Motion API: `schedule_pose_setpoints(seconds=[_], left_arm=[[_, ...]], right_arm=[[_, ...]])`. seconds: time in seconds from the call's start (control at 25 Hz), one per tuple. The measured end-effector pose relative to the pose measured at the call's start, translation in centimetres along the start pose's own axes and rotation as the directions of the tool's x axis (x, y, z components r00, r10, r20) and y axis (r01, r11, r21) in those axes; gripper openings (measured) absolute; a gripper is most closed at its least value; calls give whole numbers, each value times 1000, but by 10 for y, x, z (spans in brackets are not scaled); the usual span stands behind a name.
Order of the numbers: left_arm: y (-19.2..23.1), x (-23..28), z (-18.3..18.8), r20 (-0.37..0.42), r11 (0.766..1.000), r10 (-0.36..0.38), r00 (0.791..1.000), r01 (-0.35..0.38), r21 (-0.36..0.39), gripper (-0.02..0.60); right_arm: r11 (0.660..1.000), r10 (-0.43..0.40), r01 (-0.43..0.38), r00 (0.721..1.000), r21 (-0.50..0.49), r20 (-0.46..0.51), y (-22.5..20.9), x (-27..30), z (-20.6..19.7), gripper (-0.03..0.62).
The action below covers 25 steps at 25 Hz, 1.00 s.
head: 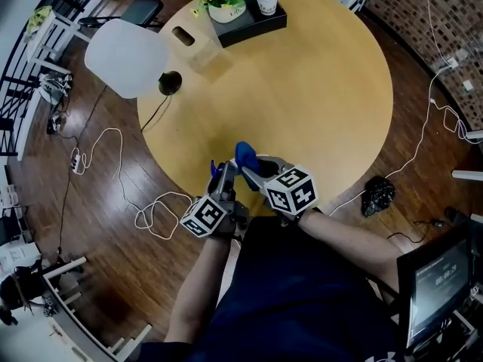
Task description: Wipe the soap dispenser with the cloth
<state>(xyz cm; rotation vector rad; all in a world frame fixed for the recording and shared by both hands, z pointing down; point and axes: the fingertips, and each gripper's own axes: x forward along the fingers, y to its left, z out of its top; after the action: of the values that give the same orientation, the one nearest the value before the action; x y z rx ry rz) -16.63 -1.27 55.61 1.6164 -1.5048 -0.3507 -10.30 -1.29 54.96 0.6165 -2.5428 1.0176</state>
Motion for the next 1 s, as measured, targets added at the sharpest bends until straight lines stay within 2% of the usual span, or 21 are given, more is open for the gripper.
schedule_pose_setpoints(seconds=[0.28,0.44,0.52,0.64,0.76,0.84,1.0], left_arm=[[-9,6,-1,-28,997,-30,999,32,68,143],[-21,8,-7,-78,984,-61,995,74,164,143],[-30,9,-10,-107,971,-76,991,98,218,143],[-41,10,-14,-135,952,-95,986,129,276,143],[-46,8,-19,-151,938,-114,982,157,309,144],[-46,5,-21,-153,933,-130,980,173,315,143],[-43,-1,-19,-148,930,-155,977,195,313,144]], right_arm=[[974,-143,149,989,170,-45,-76,-20,-35,95],[948,-165,180,983,263,-80,-94,-30,-44,95],[957,-123,128,992,262,-37,-80,-33,-22,95],[976,31,-40,998,216,46,-33,-27,22,95],[967,140,-146,989,209,45,-4,-18,32,95],[956,143,-148,989,254,38,-9,-17,24,95],[946,100,-81,994,313,-43,-35,-23,-9,95]])
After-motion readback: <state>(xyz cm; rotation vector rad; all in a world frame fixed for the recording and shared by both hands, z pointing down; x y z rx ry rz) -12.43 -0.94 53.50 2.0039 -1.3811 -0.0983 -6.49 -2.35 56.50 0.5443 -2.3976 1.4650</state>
